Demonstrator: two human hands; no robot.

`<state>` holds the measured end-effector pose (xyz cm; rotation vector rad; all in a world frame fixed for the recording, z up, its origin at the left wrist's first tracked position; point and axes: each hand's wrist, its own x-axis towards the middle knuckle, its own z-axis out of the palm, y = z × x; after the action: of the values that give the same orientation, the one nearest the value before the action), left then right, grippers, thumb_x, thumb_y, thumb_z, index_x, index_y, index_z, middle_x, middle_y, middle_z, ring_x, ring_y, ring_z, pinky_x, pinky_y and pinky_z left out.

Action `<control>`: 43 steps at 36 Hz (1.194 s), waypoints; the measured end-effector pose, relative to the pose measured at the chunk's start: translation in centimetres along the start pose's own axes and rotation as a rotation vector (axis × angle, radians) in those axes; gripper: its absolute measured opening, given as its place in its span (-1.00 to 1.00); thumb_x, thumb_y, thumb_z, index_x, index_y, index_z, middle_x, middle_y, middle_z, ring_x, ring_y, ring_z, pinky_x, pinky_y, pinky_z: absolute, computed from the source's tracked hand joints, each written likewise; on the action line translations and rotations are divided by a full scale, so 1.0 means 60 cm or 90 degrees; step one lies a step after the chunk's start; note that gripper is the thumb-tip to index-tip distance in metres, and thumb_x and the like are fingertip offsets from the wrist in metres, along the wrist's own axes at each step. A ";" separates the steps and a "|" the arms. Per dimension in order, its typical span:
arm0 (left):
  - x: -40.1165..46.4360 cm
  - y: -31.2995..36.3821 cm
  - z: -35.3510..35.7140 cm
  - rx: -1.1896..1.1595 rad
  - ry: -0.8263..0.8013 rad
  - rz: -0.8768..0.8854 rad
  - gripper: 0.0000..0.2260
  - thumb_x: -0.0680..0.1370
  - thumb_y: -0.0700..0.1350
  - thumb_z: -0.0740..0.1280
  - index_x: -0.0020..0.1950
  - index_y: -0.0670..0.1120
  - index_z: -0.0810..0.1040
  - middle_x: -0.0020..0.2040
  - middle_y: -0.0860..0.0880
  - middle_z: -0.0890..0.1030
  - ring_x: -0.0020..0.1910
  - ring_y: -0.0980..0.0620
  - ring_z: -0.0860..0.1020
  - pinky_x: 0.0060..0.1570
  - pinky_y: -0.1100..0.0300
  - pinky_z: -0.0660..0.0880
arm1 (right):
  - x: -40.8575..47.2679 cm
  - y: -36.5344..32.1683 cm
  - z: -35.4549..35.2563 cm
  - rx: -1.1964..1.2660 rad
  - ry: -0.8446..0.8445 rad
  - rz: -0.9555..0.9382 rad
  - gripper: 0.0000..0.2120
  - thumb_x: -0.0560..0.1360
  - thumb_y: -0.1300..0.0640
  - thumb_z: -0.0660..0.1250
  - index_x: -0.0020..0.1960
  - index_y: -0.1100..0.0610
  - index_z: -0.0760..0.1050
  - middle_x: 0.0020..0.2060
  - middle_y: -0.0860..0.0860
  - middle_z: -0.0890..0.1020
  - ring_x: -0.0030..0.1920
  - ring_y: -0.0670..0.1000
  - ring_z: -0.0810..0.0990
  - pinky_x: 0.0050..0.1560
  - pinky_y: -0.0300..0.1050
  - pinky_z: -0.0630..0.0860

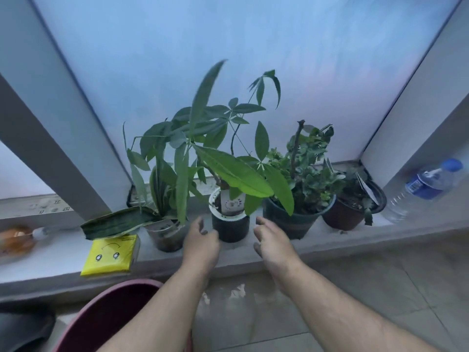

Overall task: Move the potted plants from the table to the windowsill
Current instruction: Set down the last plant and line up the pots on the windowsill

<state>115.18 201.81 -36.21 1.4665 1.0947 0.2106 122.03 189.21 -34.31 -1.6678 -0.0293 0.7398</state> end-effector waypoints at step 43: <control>-0.182 0.063 0.130 0.088 -0.067 0.032 -0.57 0.61 0.03 0.32 0.48 0.10 0.38 0.36 0.18 0.50 0.32 0.15 0.50 0.37 -0.02 0.48 | 0.044 -0.032 -0.259 0.044 0.114 -0.017 -0.38 0.45 -0.21 0.18 0.48 -0.08 0.40 0.40 -0.12 0.52 0.41 -0.03 0.48 0.46 0.15 0.40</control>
<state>116.57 189.45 -29.97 1.6109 1.0049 0.0933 132.30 177.18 -33.08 -1.6588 0.0997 0.5626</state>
